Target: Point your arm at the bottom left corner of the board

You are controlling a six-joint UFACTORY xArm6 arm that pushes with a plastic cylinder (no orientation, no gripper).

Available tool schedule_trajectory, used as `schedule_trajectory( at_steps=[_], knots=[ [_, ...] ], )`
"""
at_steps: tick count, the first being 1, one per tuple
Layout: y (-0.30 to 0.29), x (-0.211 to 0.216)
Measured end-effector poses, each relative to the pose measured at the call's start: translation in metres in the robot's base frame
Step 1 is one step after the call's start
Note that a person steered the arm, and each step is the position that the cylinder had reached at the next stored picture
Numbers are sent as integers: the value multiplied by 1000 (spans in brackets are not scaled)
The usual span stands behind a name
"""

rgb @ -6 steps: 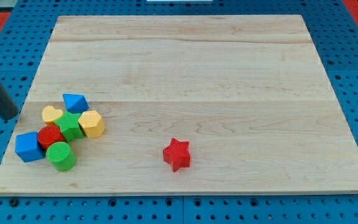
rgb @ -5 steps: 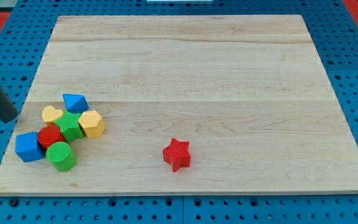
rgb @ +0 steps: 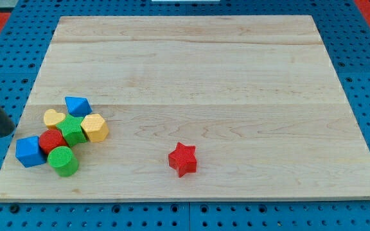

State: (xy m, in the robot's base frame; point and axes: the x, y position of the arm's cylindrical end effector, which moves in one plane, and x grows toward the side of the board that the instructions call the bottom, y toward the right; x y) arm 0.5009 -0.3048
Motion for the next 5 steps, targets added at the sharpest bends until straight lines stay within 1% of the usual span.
schedule_trajectory(
  at_steps=[2, 3, 4, 5],
  knots=[
    [0, 18],
    [1, 36],
    [11, 81],
    [32, 107]
  ],
)
